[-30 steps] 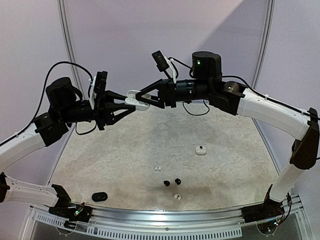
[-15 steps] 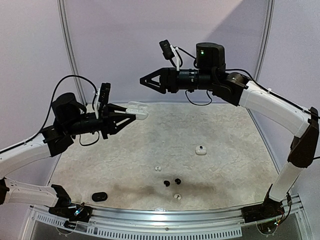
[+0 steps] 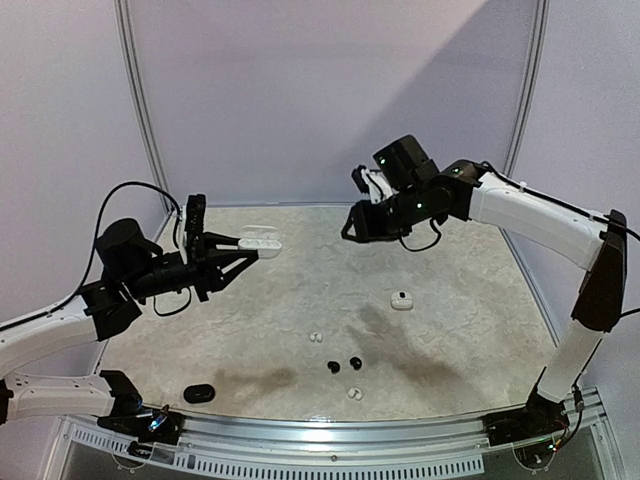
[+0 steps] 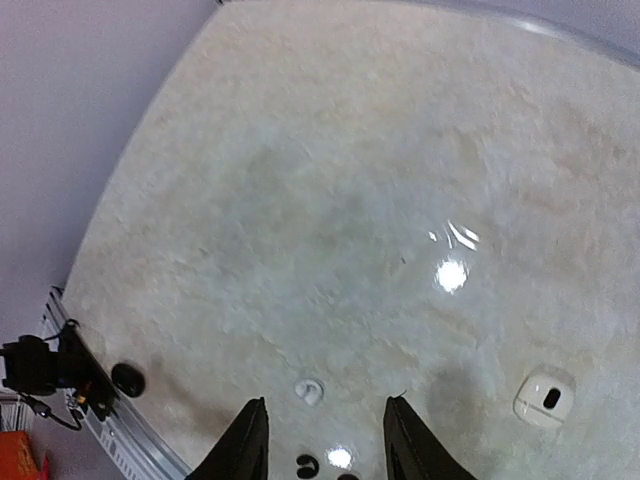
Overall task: Insert the wireless bluetooth earbuds into the charging case
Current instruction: Pick up the right earbud from the center of the board.
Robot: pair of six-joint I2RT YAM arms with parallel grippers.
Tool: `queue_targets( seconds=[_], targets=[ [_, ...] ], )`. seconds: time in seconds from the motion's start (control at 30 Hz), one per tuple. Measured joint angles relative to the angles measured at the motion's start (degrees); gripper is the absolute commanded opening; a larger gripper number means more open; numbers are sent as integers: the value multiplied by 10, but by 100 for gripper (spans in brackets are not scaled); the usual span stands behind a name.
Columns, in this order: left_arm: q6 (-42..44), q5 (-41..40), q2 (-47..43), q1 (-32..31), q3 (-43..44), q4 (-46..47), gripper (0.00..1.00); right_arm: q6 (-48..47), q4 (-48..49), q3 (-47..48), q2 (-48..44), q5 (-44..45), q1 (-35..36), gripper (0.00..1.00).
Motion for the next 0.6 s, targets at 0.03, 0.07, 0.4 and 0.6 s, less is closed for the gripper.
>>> queue_targets(
  seconds=[0.03, 0.07, 0.4, 0.6],
  targets=[
    [0, -1, -7, 0, -8, 1, 0, 9, -14, -13, 5, 2, 1, 39],
    [0, -2, -16, 0, -18, 4, 0, 16, -22, -26, 10, 3, 2, 39],
    [-19, -13, -98, 0, -103, 12, 0, 43, -68, -70, 83, 19, 74, 37],
    [-26, -19, -120, 0, -110, 15, 0, 39, -110, -70, 116, 19, 108, 31]
  ],
)
